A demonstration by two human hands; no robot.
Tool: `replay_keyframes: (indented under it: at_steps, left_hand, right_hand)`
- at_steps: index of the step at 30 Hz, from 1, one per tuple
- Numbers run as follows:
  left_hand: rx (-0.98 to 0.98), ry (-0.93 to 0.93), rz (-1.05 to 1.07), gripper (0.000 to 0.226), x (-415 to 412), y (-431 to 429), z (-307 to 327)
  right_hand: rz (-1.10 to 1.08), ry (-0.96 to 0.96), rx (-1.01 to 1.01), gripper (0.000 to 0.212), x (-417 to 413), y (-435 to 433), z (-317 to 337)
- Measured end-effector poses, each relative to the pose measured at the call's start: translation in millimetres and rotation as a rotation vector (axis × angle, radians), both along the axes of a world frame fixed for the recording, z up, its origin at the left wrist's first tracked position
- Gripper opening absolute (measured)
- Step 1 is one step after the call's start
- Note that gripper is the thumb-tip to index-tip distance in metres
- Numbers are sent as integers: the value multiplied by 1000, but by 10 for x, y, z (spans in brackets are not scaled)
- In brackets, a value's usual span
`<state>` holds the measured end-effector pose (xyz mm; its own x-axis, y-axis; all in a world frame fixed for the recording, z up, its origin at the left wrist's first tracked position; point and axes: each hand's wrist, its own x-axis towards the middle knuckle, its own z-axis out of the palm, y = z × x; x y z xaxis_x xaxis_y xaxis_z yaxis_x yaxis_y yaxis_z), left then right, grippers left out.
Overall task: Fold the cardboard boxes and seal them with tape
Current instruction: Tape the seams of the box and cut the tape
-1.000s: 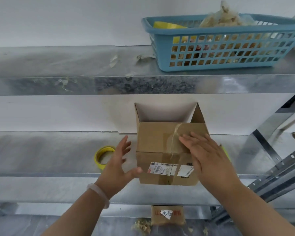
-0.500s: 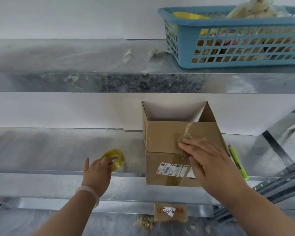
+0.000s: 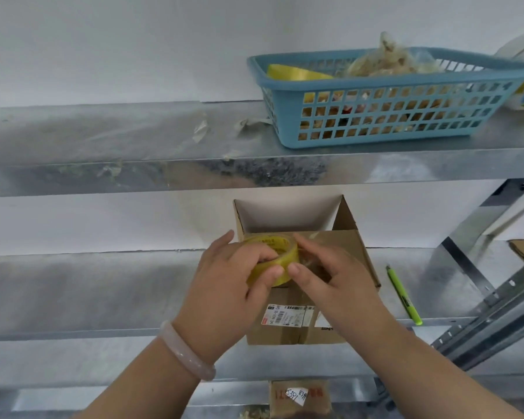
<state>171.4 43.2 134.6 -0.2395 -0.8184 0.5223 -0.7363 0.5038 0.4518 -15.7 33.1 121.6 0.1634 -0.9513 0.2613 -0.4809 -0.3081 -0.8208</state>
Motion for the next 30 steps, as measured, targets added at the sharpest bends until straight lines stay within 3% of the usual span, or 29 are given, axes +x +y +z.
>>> replay_keyframes:
  at_steps: [3, 9, 13, 20, 26, 30]
  left_hand:
    - [-11, -47, 29, 20, -46, -15, -57]
    - [-57, -20, 46, 27, -71, -28, 25]
    - [-80, -72, 32, 30, -51, -50, 46]
    - [20, -150, -250, 24, 147, -104, -158]
    - [-170, -100, -68, 32, 225, -76, 102]
    - [-194, -139, 14, 37, 230, -2, 296]
  right_hand:
    - [-92, -212, 69, 34, 5, 31, -6]
    - [-139, -199, 79, 14, -25, 47, 12]
    - [-126, -153, 99, 14, -67, -33, 59]
    - [-158, -254, 131, 10, -177, -107, 68]
    - [-171, -404, 22, 13, -210, -45, 220]
    - [-149, -615, 85, 13, -219, 37, 290]
